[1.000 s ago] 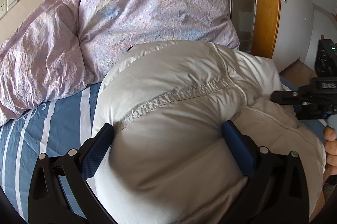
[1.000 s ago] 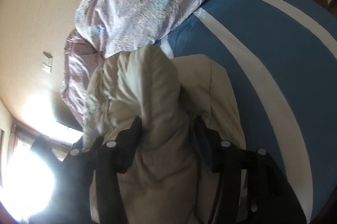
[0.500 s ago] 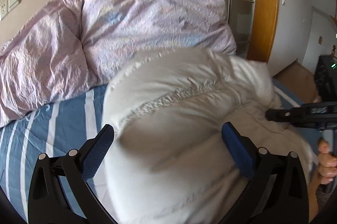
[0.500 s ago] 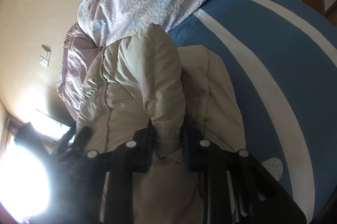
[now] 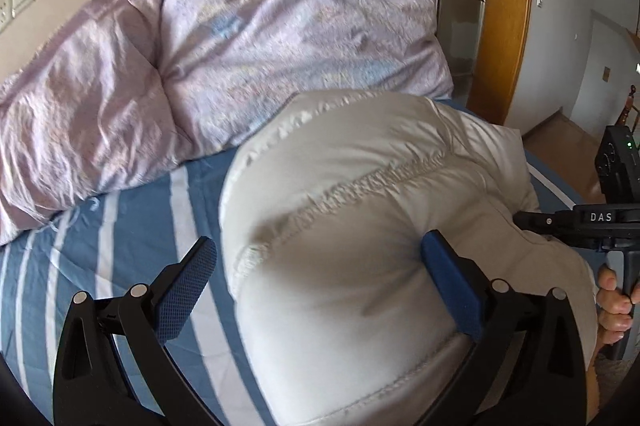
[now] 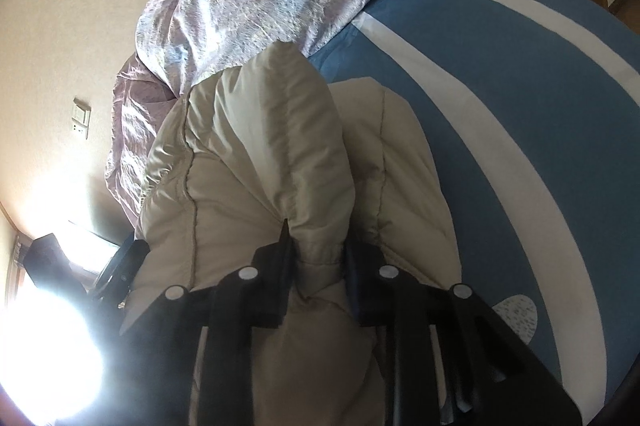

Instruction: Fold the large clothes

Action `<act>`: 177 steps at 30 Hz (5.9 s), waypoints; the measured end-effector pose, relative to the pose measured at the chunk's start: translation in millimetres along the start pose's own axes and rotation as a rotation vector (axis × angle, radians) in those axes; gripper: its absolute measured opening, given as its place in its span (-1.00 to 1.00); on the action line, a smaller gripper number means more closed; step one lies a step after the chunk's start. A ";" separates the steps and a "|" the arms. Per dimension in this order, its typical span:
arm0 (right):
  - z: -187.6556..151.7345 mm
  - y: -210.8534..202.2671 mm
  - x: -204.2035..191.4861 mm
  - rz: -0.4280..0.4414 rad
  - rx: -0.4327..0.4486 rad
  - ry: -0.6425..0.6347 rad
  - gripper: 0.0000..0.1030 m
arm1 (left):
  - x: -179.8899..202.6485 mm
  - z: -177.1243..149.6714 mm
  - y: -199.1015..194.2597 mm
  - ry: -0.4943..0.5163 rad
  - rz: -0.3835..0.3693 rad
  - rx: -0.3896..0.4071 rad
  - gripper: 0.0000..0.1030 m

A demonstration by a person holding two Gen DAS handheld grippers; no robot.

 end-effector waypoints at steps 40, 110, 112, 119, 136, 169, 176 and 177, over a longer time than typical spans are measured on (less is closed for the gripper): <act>-22.9 -2.2 -60.1 -0.003 -0.085 -0.171 0.28 | -23.0 -2.1 -3.7 -0.129 -0.116 -0.089 0.97; 18.0 109.0 -96.9 0.344 -0.351 -0.116 0.14 | -148.1 -20.9 -8.7 -0.568 -0.465 -0.138 0.50; 20.2 121.2 -109.0 0.350 -0.361 -0.130 0.11 | -157.6 -18.4 -12.4 -0.571 -0.448 -0.120 0.49; 30.4 160.2 -153.8 0.347 -0.389 -0.174 0.11 | -203.9 -14.8 -14.9 -0.613 -0.386 -0.072 0.48; 24.6 195.7 -162.8 0.257 -0.342 -0.170 0.53 | -253.6 -5.8 -17.7 -0.533 -0.180 0.005 0.69; 8.8 156.2 -172.1 -0.115 -0.099 -0.252 -0.44 | -183.2 8.9 -70.0 -0.148 0.318 0.168 0.95; 2.2 161.3 -158.2 -0.109 -0.086 -0.213 -0.35 | -178.5 7.8 -72.6 -0.131 0.335 0.168 0.95; 2.9 158.1 -159.2 -0.103 -0.081 -0.220 -0.22 | -178.1 6.8 -71.3 -0.124 0.342 0.163 0.95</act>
Point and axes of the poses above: each gripper's, at about its wrist camera, not at the fingertips, and y roughly the way its jaws point, x to its right, z to its top, the point moved 3 cm from there along y, roughly the way its jaws point, and after that the axes turned 9 degrees about -y, right-handed, at the moved point
